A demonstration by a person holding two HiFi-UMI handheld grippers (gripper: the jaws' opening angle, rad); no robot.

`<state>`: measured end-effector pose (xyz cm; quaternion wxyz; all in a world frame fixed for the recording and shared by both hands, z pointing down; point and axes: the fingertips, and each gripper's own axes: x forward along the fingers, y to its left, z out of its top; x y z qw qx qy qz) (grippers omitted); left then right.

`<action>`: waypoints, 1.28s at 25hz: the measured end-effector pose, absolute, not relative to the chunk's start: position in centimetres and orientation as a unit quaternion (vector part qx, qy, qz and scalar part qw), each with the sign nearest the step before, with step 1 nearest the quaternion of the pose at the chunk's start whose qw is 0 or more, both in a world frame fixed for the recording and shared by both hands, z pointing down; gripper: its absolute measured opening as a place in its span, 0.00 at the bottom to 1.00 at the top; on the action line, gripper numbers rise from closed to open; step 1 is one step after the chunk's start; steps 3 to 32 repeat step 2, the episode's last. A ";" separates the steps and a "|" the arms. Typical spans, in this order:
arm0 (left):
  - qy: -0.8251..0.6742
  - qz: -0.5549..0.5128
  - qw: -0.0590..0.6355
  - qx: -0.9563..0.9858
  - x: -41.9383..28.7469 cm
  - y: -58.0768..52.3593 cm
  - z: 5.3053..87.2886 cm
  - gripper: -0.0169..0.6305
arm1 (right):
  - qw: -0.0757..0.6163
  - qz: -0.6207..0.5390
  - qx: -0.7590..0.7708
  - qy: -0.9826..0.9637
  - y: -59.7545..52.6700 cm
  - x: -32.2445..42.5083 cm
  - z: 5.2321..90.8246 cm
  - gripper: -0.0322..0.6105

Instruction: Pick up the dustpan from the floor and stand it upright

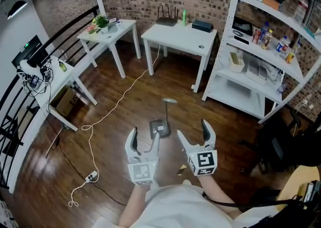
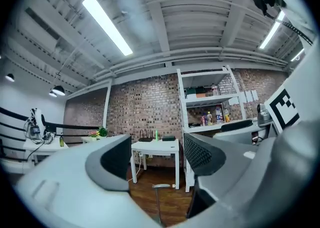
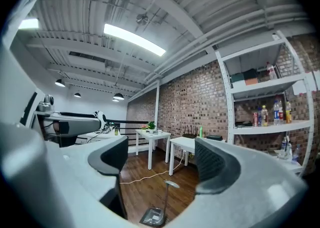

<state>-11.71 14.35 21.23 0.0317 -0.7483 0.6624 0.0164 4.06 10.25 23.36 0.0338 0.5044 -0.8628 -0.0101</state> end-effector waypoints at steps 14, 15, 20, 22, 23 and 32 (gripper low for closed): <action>0.669 0.019 0.024 -0.743 -14.3 15.1 21.5 0.54 | 0.031 -0.013 0.512 -0.858 11.0 2.6 23.3 0.68; 0.669 0.019 0.024 -0.743 -14.3 15.1 21.5 0.54 | 0.031 -0.013 0.512 -0.858 11.0 2.6 23.3 0.68; 0.669 0.019 0.024 -0.743 -14.3 15.1 21.5 0.54 | 0.031 -0.013 0.512 -0.858 11.0 2.6 23.3 0.68; 0.669 0.019 0.024 -0.743 -14.3 15.1 21.5 0.54 | 0.031 -0.013 0.512 -0.858 11.0 2.6 23.3 0.68; 0.669 0.019 0.024 -0.743 -14.3 15.1 21.5 0.54 | 0.031 -0.013 0.512 -0.858 11.0 2.6 23.3 0.68; 0.669 0.019 0.024 -0.743 -14.3 15.1 21.5 0.54 | 0.031 -0.013 0.512 -0.858 11.0 2.6 23.3 0.68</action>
